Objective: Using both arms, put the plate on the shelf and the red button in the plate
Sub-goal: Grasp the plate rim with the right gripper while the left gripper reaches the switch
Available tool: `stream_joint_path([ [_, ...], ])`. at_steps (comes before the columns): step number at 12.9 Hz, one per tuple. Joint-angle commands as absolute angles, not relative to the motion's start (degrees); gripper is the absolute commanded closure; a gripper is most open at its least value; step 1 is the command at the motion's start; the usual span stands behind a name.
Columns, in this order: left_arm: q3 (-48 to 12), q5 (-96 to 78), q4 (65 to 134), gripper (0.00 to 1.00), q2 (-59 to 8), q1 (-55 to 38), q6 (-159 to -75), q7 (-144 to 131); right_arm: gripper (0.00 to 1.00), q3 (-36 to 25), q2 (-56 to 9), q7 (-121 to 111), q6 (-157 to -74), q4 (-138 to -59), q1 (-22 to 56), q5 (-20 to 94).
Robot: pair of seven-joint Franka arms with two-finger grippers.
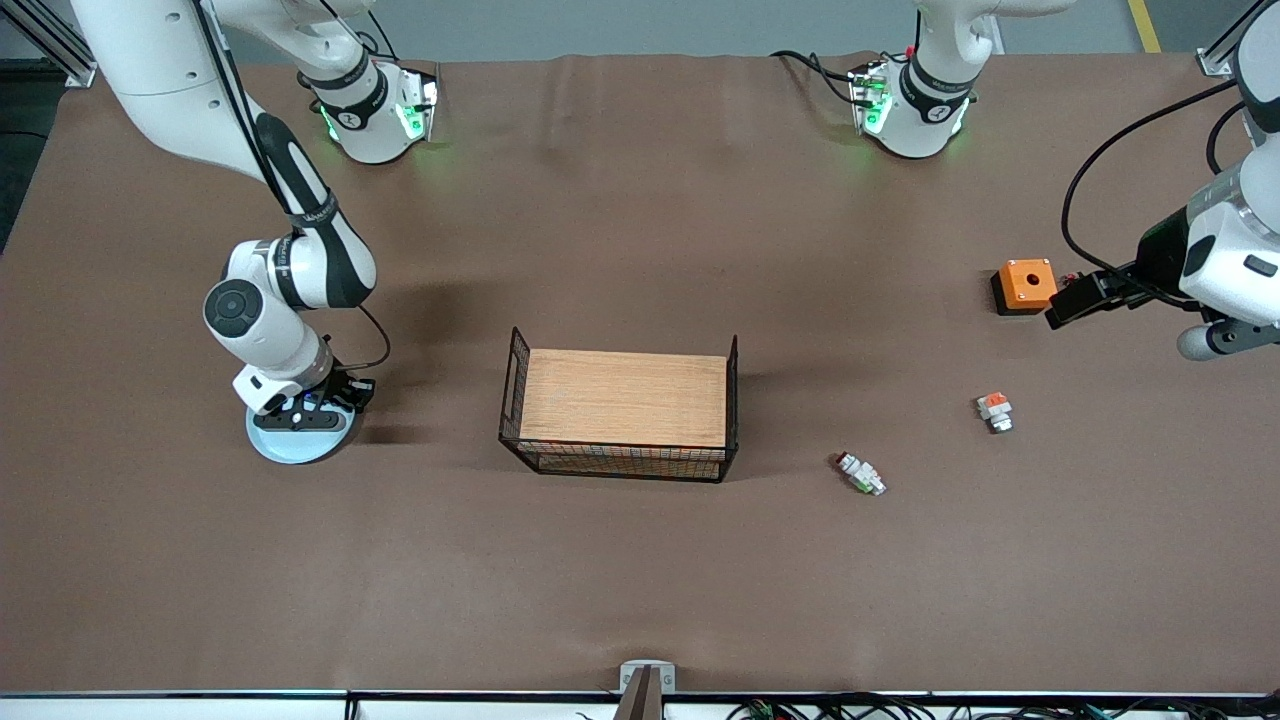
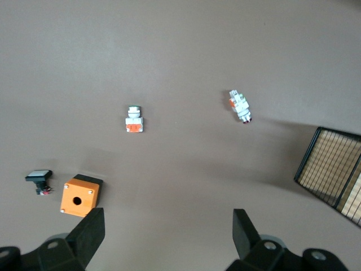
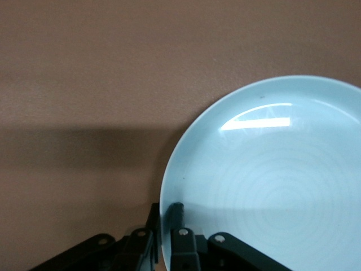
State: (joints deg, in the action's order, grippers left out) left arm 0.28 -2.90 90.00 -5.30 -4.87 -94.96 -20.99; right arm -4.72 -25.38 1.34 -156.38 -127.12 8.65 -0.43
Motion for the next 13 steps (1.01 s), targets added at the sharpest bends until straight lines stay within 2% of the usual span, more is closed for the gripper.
stream_joint_path([
  [1,0.2,-4.0,89.0,0.0,-7.1,-5.3,-97.5,-27.0,1.0,-4.9,-24.0,-5.6,-155.0,-127.2,9.0,-0.1],
  [2,0.2,-4.0,89.0,0.0,-7.9,-5.8,-97.9,-28.4,1.0,-4.9,-22.3,-6.6,-153.0,-127.1,9.1,-0.4],
  [5,0.2,-4.4,89.0,0.0,-9.7,-5.8,-99.7,-28.9,1.0,-4.9,-14.1,-8.3,-136.8,-123.4,12.8,-2.9],
  [7,0.2,-4.4,89.0,0.0,-10.6,-6.1,-100.3,-28.9,1.0,-4.7,-10.6,-8.4,-120.9,-115.3,17.3,-7.2],
  [9,0.2,-4.5,89.0,0.0,-12.3,-6.2,-101.8,-28.9,1.0,-4.7,-10.0,-9.0,-107.5,-105.3,22.9,-7.7],
  [12,0.2,-4.1,89.0,0.0,-15.5,-7.0,-104.0,-28.8,1.0,-3.1,-9.2,-12.5,-97.7,-94.5,29.2,-6.6],
  [13,0.2,-4.5,89.0,0.0,-16.9,-7.7,-104.1,-28.9,1.0,-2.5,-9.0,-15.7,-96.8,-92.7,30.7,-6.0],
])
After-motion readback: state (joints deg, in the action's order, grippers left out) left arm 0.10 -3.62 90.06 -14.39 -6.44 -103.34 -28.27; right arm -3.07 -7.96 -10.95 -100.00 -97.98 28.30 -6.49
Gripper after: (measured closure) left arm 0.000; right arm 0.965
